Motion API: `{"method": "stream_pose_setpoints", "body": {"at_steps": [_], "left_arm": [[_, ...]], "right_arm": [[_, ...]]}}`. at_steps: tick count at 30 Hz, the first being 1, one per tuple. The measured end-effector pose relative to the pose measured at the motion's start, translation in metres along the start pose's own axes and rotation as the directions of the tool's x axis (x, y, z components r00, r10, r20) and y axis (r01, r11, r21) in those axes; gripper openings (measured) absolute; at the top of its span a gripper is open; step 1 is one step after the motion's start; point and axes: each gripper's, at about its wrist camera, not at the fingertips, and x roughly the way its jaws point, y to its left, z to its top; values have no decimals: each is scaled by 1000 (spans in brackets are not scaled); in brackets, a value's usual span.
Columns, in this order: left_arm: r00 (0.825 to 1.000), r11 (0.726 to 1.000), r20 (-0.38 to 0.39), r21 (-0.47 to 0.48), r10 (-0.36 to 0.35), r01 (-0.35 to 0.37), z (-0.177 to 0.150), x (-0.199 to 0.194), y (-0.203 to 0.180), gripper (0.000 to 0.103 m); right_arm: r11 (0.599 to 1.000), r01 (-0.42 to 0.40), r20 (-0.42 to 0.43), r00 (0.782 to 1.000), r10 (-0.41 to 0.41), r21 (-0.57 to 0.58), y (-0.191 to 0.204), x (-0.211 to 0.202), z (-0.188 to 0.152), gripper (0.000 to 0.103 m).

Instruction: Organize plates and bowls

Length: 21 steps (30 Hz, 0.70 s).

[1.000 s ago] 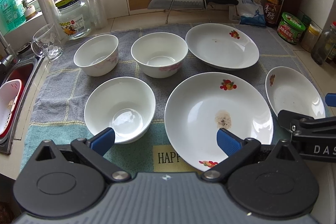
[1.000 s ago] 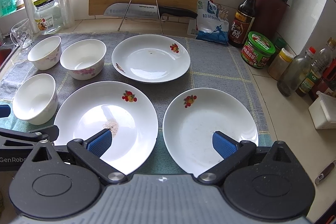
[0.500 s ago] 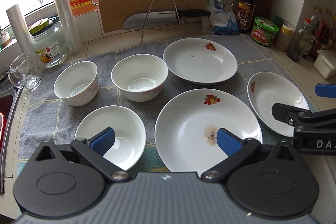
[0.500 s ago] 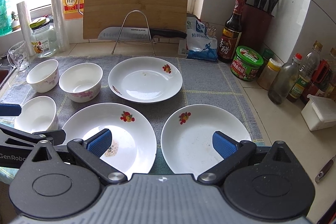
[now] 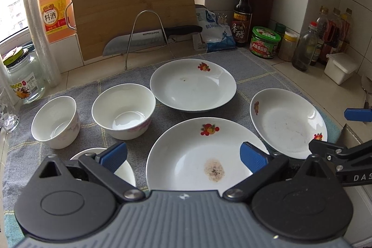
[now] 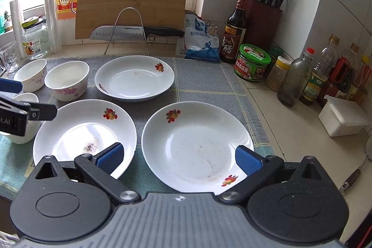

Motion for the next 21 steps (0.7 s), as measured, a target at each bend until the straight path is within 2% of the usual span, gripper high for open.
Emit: {"method": "stream_pose_setpoints", "body": {"at_steps": [5, 7, 16, 21], "left_arm": [[998, 999, -39, -33, -40, 39, 7, 17, -9, 102], [997, 998, -48, -9, -66, 66, 11, 22, -16, 102], [992, 993, -68, 55, -105, 109, 30, 44, -52, 102], [985, 989, -100, 37, -137, 142, 38, 60, -63, 102]], "right_arm": [[1000, -14, -48, 999, 15, 12, -24, 19, -23, 103], [999, -38, -66, 997, 40, 23, -34, 28, -32, 103], [993, -114, -129, 985, 114, 6, -52, 65, -56, 103], [992, -127, -128, 984, 124, -14, -60, 82, -61, 103]]}}
